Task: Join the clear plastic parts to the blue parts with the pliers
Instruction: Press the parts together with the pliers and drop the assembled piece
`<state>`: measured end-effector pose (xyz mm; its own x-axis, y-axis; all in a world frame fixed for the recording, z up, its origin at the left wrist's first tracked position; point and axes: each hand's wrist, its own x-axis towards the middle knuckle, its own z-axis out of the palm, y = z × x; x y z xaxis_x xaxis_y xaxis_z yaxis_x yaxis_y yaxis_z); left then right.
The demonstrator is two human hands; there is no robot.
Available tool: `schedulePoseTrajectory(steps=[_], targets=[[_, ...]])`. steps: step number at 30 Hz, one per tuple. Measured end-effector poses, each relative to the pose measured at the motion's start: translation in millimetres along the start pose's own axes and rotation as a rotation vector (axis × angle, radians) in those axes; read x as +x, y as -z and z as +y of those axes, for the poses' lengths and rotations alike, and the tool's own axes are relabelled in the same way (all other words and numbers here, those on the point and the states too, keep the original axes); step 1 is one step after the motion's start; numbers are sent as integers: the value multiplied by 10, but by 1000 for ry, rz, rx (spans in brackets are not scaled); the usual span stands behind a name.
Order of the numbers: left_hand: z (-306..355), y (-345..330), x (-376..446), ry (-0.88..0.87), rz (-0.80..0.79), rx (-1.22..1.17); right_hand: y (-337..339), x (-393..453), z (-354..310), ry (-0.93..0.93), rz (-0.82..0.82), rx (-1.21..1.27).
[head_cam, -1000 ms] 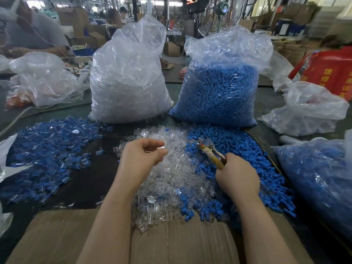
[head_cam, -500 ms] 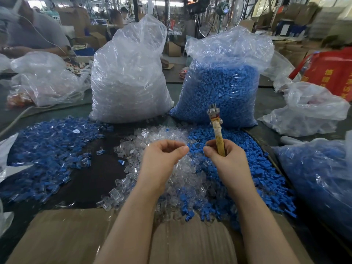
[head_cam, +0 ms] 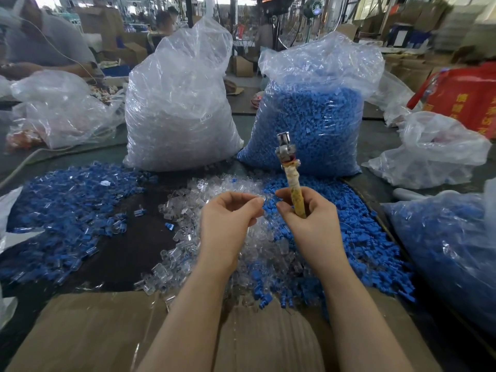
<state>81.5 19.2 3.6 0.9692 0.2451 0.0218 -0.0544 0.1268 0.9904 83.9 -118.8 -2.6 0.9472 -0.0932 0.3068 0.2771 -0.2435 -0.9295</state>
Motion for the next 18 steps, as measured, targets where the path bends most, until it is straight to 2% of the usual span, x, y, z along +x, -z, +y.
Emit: schedulePoseTrajectory(steps=[8,18], targets=[[-15,-16,-11,-107,32,75,-59,-18,15,52,13,-115],[3,-34,-55,-305,18,265,-115,-26,16,45,163,-222]])
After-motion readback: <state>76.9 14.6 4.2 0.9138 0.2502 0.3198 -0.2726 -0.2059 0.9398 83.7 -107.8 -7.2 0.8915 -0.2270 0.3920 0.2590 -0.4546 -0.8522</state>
